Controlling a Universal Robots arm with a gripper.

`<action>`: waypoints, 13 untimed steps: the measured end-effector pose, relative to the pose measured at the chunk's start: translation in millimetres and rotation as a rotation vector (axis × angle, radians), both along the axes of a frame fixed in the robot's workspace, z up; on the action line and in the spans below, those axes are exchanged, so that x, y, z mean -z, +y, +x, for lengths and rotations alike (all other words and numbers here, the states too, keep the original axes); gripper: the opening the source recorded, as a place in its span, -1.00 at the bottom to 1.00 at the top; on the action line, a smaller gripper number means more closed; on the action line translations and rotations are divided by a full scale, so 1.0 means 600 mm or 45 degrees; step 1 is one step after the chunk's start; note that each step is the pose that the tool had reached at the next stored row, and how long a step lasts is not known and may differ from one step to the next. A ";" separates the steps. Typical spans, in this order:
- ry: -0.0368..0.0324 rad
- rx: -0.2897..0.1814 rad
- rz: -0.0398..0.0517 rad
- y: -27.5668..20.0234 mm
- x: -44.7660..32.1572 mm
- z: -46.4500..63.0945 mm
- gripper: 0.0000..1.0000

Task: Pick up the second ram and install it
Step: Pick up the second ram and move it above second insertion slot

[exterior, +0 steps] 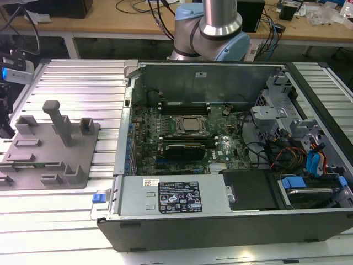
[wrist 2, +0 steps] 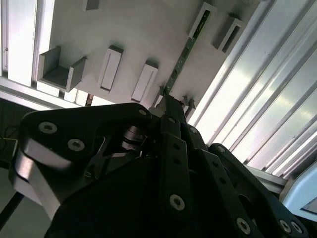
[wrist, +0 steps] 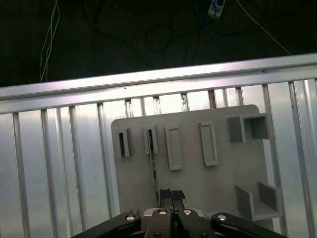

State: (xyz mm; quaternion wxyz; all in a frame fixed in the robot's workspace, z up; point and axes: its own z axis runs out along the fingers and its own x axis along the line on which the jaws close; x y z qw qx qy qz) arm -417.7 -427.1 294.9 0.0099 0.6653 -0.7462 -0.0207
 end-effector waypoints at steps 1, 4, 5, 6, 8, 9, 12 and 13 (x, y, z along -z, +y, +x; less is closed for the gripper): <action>0.0000 0.000 0.000 0.0000 0.000 0.000 -0.84; -0.0001 -0.005 0.000 0.0000 0.007 0.000 -0.84; -0.0001 -0.006 0.000 0.0000 0.009 0.000 -0.84; 0.0000 -0.007 0.000 0.0000 0.010 0.000 -0.84; 0.0000 -0.012 0.000 0.0000 0.014 0.000 -0.84; 0.0000 -0.013 0.000 0.0000 0.015 0.000 -0.84; 0.0001 -0.019 0.000 0.0000 0.019 0.000 -0.84; 0.0000 -0.020 0.000 0.0000 0.020 0.000 -0.84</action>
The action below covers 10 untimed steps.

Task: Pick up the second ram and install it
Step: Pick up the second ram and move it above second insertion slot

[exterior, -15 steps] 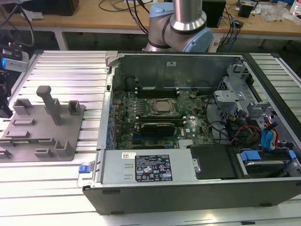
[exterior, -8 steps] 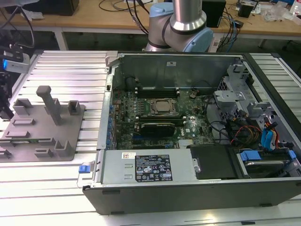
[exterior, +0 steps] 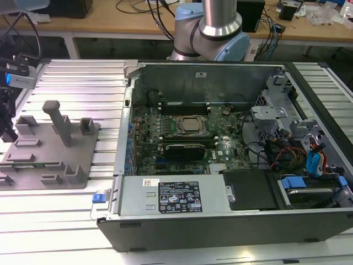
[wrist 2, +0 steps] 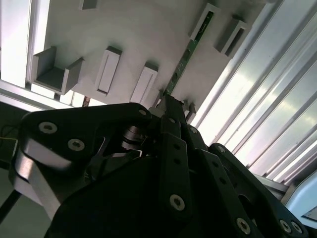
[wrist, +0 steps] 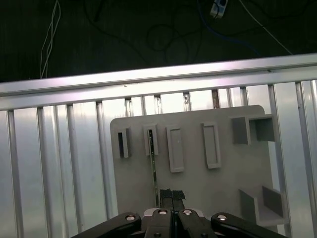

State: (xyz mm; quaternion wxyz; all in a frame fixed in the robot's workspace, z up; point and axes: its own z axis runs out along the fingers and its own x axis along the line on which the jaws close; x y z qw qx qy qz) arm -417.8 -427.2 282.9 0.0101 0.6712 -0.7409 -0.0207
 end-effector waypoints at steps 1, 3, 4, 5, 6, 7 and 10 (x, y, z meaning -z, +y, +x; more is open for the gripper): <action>0.0001 -0.001 0.000 0.0000 0.001 0.000 -0.84; -0.0001 -0.005 0.000 0.0000 0.003 0.000 -0.84; -0.0001 -0.006 0.000 0.0000 0.003 0.000 -0.84; -0.0002 -0.007 0.000 0.0000 0.005 0.000 -0.84; 0.0000 -0.009 0.000 0.0000 0.006 0.000 -0.84; -0.0001 -0.011 0.000 0.0000 0.007 0.000 -0.84; 0.0000 -0.025 0.000 -0.0005 0.018 -0.001 -0.84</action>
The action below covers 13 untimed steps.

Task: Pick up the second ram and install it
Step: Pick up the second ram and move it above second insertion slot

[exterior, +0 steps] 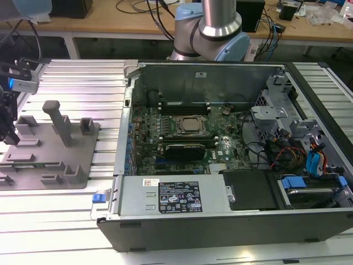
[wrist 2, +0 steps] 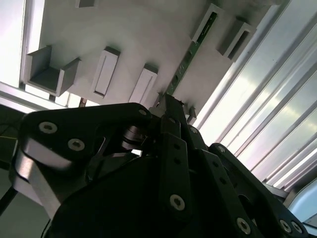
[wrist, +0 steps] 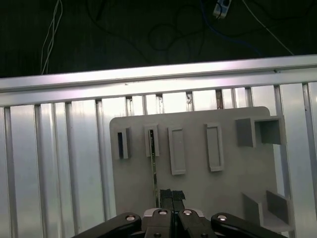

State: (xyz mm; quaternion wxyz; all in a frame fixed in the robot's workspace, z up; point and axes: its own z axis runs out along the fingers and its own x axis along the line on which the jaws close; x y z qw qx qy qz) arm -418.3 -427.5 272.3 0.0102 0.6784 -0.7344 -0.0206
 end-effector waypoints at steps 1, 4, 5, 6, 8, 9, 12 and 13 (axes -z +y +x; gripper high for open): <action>0.0001 -0.005 0.000 -0.0004 0.005 0.000 -0.84; 0.0000 -0.015 0.000 -0.0013 0.014 -0.001 -0.84; 0.0002 -0.021 0.000 -0.0026 0.019 -0.001 -0.84; 0.0000 -0.025 0.000 -0.0042 0.022 -0.002 -0.84; -0.0002 -0.030 0.000 -0.0058 0.026 -0.002 -0.84; 0.0000 -0.033 0.000 -0.0070 0.027 -0.003 -0.84; 0.0003 -0.040 0.000 -0.0103 0.034 -0.003 -0.84; 0.0002 -0.043 0.000 -0.0117 0.037 -0.003 -0.84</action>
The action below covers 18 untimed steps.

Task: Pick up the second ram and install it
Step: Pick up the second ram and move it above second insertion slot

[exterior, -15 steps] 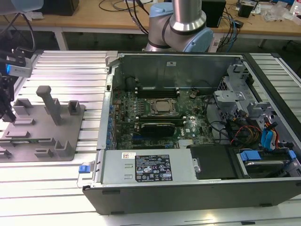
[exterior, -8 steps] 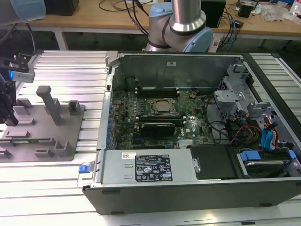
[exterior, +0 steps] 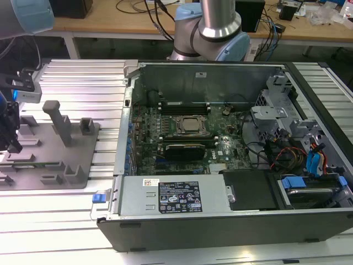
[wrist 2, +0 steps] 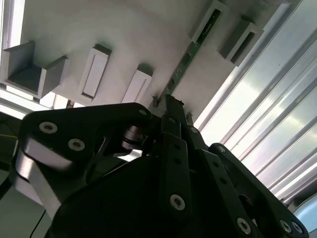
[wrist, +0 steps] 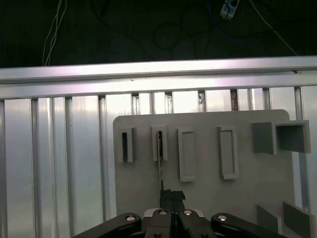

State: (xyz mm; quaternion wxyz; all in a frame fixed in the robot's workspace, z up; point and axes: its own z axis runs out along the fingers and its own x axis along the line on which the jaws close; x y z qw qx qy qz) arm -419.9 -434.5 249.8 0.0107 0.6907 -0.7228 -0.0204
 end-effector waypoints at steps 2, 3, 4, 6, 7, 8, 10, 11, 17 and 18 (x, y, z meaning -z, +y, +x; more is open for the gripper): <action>0.0006 -0.004 0.000 -0.0023 0.007 0.000 -0.84; 0.0009 -0.006 0.000 -0.0026 0.009 0.000 -0.84; 0.0011 -0.008 0.000 -0.0030 0.010 0.000 -0.84; 0.0009 -0.016 0.000 -0.0068 0.018 0.000 -0.84; 0.0010 -0.017 0.000 -0.0076 0.019 0.000 -0.84; 0.0011 -0.019 0.000 -0.0085 0.021 0.000 -0.84; 0.0016 -0.021 0.000 -0.0090 0.026 0.000 -0.84; 0.0019 -0.023 0.000 -0.0090 0.032 0.000 -0.84; 0.0021 -0.024 -0.005 -0.0091 0.033 0.000 -0.44; 0.0021 -0.024 -0.006 -0.0091 0.033 0.000 -0.44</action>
